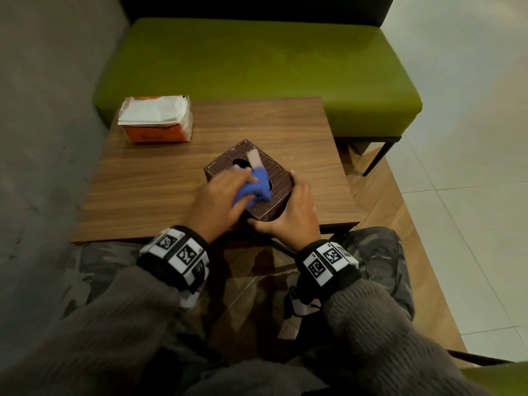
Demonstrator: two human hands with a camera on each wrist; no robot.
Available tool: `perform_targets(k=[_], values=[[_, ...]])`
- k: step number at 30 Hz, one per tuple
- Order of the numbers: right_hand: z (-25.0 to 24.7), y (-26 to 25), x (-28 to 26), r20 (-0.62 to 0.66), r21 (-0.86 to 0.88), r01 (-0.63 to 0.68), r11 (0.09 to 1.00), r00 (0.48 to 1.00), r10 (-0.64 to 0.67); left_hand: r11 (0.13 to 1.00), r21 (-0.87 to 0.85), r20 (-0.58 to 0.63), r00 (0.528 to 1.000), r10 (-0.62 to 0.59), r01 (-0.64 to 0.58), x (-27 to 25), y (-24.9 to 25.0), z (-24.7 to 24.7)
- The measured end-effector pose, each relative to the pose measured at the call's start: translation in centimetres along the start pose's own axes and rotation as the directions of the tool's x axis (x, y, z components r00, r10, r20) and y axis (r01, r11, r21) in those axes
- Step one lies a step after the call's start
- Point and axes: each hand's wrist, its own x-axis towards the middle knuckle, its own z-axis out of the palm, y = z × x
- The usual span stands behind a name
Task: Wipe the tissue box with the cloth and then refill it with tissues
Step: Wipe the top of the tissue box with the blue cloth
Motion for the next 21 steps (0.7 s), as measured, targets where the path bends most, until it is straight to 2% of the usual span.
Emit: perform_targets(k=[2,3,5,6,8,10,12,14,16,17,19,21], values=[[0.2,-0.1,-0.1,-0.013,-0.011,-0.006,1.000,1.000,0.006,0.992,-0.012,-0.112,0.986,-0.127,0.126,0.9,-1.2,-0.5],[0.2,-0.2,0.0,-0.017,-0.016,-0.006,1.000,1.000,0.006,0.990,-0.012,-0.142,0.979,-0.143,0.143,0.9,-1.0,-0.3],[0.0,-0.2,0.1,-0.011,-0.026,-0.001,1.000,1.000,0.001,0.999,0.012,-0.121,0.992,-0.046,0.048,-0.2,0.8,0.9],[-0.1,-0.1,0.2,-0.004,-0.025,0.006,1.000,1.000,-0.006,0.999,0.009,-0.078,0.996,0.048,-0.047,-1.0,1.6,1.5],[-0.3,0.0,0.1,0.008,-0.013,0.024,1.000,1.000,-0.023,0.976,-0.032,0.040,0.975,0.218,-0.217,-2.2,2.1,2.0],[-0.4,-0.1,0.0,-0.007,-0.002,0.020,1.000,1.000,-0.020,0.970,-0.035,0.102,0.965,0.241,-0.239,-1.6,0.4,1.1],[-0.1,-0.2,0.0,-0.020,-0.024,0.022,0.999,1.000,-0.023,0.995,0.014,0.052,0.994,0.100,-0.101,-0.2,-2.1,-0.1],[0.0,-0.3,0.0,-0.028,-0.040,0.016,0.999,0.999,-0.017,0.995,0.017,-0.026,0.995,-0.096,0.097,0.8,-3.4,-0.8],[0.0,-0.4,0.2,-0.032,-0.039,0.012,0.999,0.999,-0.014,0.986,0.034,-0.084,0.984,-0.158,0.162,0.8,-2.1,0.0],[-0.1,-0.3,0.3,-0.030,-0.042,0.014,0.999,0.999,-0.016,0.990,0.046,-0.080,0.988,-0.131,0.135,0.2,-0.8,0.8],[-0.4,-0.2,0.4,0.002,-0.049,0.023,0.999,1.000,-0.023,1.000,0.017,-0.007,1.000,0.021,-0.020,-1.3,1.4,2.0],[-0.6,-0.1,0.5,0.048,-0.045,0.034,0.998,0.998,-0.031,0.985,-0.025,0.086,0.981,0.173,-0.172,-2.2,1.6,1.8]])
